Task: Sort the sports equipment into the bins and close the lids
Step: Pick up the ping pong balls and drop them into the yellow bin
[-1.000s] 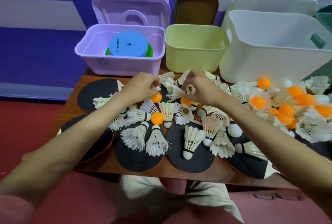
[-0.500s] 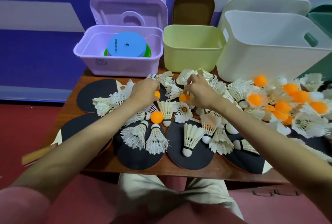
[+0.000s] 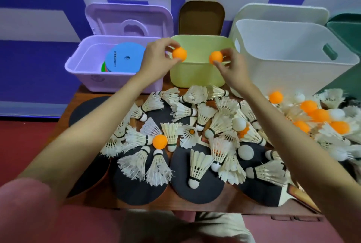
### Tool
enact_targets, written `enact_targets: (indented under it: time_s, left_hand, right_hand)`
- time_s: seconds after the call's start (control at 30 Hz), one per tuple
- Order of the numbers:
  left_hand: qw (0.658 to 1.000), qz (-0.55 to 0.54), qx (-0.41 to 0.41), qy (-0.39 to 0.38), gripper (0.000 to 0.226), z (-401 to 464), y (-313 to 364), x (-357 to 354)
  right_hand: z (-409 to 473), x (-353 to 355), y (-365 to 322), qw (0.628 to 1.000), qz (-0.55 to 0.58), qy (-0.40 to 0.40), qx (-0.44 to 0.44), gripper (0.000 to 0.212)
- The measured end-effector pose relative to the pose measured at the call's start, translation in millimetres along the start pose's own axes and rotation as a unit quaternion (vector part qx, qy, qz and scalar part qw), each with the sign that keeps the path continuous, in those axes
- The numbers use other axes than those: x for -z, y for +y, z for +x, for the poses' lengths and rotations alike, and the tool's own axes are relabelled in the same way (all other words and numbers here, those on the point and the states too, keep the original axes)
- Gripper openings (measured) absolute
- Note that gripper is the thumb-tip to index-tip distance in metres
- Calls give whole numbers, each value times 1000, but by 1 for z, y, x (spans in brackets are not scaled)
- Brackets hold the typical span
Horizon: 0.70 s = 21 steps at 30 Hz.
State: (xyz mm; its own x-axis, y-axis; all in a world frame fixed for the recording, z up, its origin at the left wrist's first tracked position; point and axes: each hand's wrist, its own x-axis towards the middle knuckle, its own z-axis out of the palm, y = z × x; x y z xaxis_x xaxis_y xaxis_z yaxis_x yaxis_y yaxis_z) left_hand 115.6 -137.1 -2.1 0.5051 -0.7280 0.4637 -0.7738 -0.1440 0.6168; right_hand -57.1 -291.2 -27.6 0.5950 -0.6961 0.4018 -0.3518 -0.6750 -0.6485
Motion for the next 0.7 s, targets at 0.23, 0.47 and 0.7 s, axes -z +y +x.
enact_targets:
  time_s: [0.23, 0.47, 0.7]
  left_hand:
    - [999, 30, 29, -31, 36, 59, -12, -56]
    - [1000, 4, 16, -24, 22, 31, -9, -50]
    - [991, -6, 23, -135, 9, -56, 15, 5]
  right_hand:
    - [53, -16, 24, 996, -75, 3, -48, 38]
    - [22, -16, 10, 995, -84, -35, 43, 36]
    - [-50, -6, -15, 982, -45, -139, 122, 29]
